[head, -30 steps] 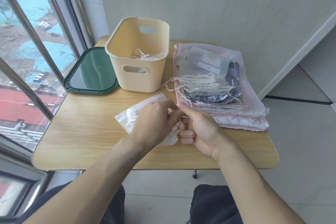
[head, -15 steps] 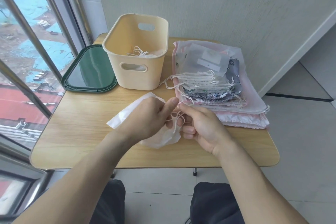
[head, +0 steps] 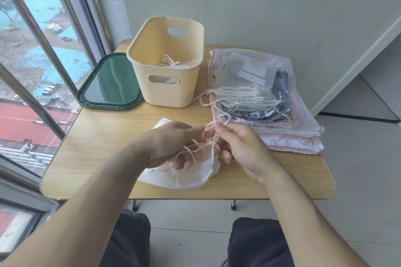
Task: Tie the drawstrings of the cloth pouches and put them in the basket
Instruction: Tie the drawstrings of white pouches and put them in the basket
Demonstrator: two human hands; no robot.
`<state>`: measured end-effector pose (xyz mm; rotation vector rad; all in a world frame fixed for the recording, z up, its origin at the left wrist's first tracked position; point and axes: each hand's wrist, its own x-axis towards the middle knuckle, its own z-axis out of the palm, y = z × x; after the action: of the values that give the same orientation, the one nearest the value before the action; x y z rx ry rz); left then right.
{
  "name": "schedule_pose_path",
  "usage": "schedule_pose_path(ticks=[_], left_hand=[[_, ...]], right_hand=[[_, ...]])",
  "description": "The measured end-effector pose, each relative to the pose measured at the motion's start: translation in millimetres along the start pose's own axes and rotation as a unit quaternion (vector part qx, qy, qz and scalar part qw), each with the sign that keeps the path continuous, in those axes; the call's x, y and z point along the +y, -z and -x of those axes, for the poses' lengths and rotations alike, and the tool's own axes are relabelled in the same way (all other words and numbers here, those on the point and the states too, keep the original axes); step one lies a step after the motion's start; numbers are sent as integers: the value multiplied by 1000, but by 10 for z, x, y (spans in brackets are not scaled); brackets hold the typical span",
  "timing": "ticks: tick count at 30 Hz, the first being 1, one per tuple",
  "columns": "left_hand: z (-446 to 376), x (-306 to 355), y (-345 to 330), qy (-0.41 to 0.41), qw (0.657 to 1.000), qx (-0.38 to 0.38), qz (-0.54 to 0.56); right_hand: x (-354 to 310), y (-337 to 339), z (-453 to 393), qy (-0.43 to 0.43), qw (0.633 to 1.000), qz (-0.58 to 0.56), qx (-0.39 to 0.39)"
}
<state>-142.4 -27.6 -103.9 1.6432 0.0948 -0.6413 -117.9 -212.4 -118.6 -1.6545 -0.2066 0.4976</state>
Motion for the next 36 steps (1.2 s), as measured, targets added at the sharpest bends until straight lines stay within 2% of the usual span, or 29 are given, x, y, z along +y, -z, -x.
schedule_pose_path(ticks=[4,9,12,16,19,22,27,30,33,36], left_hand=[[-17,19,-36,13,1000,-4,-24],[-1,22,27,-3,997,-66,-26],[24,17,10,-9,995,-72,-73],[-10,21,-57,20,997,-66,-35],[-8,90,-88,29,996,-71,-47],[27,111,-99,-5,994,-21,-108],[15,57,-163,-57,969,92,-223],[38,84,-162,-67,957,97,-264],[85,77,-142,-51,949,69,-304],[83,45,-91,-11,969,31,-246]], right_hand=[[-12,-21,19,20,999,27,-13],[14,2,0,41,996,70,23],[8,-1,3,45,996,79,14],[13,-28,6,69,989,133,13],[28,-12,-3,70,989,131,16],[40,10,-17,69,988,133,23],[39,54,-31,72,980,182,29],[32,81,-25,67,978,197,25],[25,107,-19,63,979,193,22],[30,105,-17,69,976,205,9]])
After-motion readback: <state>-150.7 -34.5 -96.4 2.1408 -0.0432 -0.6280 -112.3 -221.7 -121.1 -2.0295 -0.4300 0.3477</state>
